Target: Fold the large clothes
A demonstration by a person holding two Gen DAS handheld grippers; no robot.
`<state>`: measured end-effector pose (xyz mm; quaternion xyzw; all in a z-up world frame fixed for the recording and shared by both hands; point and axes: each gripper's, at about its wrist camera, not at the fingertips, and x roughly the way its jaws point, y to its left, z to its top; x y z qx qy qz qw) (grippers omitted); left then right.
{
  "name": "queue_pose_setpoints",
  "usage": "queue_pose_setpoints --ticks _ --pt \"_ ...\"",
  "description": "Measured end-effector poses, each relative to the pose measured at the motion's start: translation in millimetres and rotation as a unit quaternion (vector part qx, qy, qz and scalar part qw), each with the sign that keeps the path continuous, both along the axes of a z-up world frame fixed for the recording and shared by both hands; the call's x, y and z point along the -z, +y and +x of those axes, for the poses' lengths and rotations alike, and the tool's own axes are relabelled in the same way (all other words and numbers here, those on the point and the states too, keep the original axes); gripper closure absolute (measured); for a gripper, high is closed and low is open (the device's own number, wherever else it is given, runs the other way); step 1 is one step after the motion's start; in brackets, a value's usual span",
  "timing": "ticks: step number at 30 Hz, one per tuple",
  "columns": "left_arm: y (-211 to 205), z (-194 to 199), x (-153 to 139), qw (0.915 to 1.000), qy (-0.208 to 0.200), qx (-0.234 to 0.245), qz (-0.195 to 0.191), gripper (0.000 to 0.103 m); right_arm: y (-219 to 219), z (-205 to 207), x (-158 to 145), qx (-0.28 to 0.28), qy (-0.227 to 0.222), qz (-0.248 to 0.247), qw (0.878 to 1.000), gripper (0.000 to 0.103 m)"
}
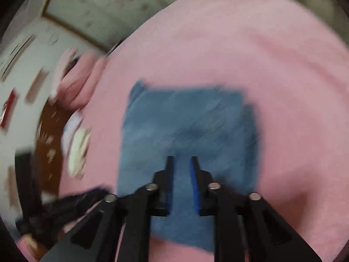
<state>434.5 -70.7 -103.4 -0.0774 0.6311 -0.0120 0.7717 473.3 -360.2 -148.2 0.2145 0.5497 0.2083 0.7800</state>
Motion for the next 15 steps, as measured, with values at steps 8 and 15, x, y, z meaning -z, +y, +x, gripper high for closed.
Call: queue_pose_setpoints --ticks 8,15 --pt "9 -36 44 0.9961 0.04 0.0 0.079 0.103 22 -83 61 -0.017 0.063 -0.037 0.997 0.103" --pt "36 -42 23 0.9838 0.033 -0.02 0.175 0.103 -36 -115 50 0.042 0.07 -0.062 0.995 0.103"
